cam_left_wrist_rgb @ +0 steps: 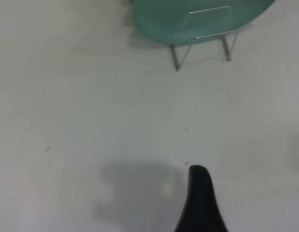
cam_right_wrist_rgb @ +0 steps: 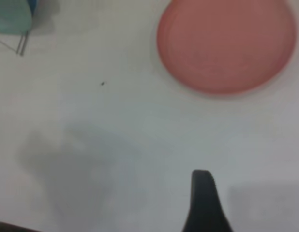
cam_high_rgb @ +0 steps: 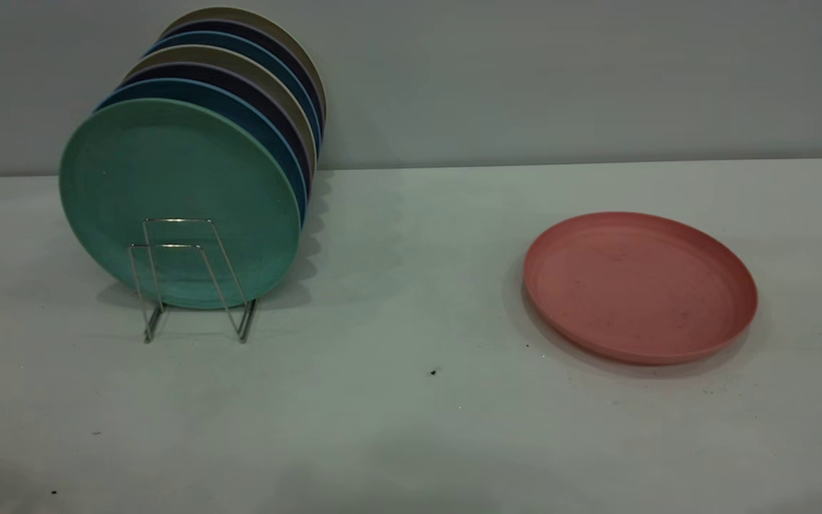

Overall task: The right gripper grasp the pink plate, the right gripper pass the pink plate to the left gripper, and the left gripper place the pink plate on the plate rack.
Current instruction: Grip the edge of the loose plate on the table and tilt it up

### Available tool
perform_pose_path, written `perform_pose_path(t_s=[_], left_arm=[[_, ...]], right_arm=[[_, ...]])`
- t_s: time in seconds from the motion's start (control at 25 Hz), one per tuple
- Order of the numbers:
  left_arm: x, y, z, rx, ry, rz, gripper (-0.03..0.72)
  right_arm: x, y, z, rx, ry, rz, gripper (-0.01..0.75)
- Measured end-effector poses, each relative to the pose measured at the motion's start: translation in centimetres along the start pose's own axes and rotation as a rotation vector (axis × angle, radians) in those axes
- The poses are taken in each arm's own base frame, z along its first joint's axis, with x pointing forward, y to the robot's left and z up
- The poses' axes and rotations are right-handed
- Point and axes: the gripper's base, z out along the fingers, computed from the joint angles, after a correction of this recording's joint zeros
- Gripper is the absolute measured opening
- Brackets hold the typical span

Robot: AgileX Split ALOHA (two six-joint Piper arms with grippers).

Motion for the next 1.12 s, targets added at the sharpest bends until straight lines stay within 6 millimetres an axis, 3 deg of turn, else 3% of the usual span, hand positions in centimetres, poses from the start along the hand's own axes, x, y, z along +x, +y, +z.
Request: perform_pose_path(t_s=[0.4, 0.68, 0.96, 1.12], left_arm=[[-6.3, -1.3, 9.6, 0.326, 0.029, 0.039, 0.584], [-9.7, -6.1, 14.6, 0.505, 0.020, 0.158, 0.585], [-9.9, -12.4, 20.9, 0.541, 0.066, 0.277, 0.585], [-9.0, -14.5, 22.6, 0.547, 0.086, 0.316, 0.585]], right_arm=[[-1.4, -2.8, 11.8, -0.039, 0.208, 0.108, 0.531], [-4.0, -7.8, 17.7, -0.168, 0.268, 0.221, 0.521], [-3.2, -14.3, 22.3, -0.165, 0.294, 0.368, 0.519], [-2.3, -17.3, 24.6, -0.149, 0.310, 0.435, 0.519]])
